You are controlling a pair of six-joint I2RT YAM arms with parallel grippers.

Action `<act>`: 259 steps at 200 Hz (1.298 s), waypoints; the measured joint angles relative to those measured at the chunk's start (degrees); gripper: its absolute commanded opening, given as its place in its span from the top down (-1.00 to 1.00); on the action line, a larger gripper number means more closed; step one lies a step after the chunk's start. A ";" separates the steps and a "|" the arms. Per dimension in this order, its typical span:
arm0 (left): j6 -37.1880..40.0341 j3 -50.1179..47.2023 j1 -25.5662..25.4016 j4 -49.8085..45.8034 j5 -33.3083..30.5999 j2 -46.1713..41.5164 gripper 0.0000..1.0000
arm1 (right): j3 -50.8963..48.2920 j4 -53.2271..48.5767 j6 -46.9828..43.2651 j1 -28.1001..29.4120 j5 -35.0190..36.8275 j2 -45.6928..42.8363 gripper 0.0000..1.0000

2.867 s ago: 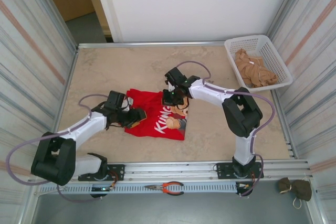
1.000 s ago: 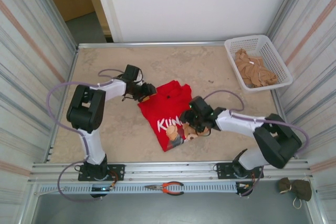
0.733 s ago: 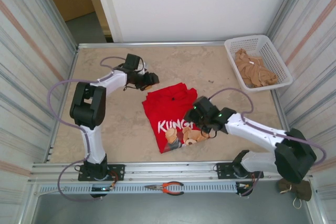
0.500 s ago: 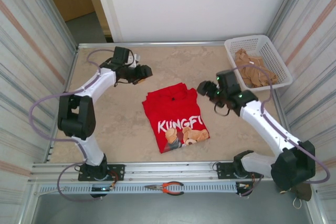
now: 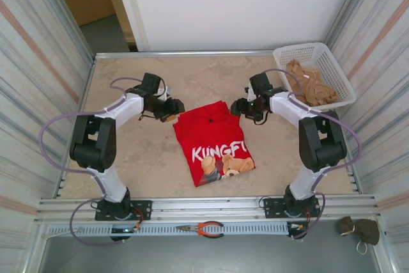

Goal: Fold the inside-out t-shirt

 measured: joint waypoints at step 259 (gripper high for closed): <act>6.58 17.44 -9.86 -9.03 -15.34 14.53 0.07 | 19.52 -10.69 -9.27 10.01 18.32 15.78 0.25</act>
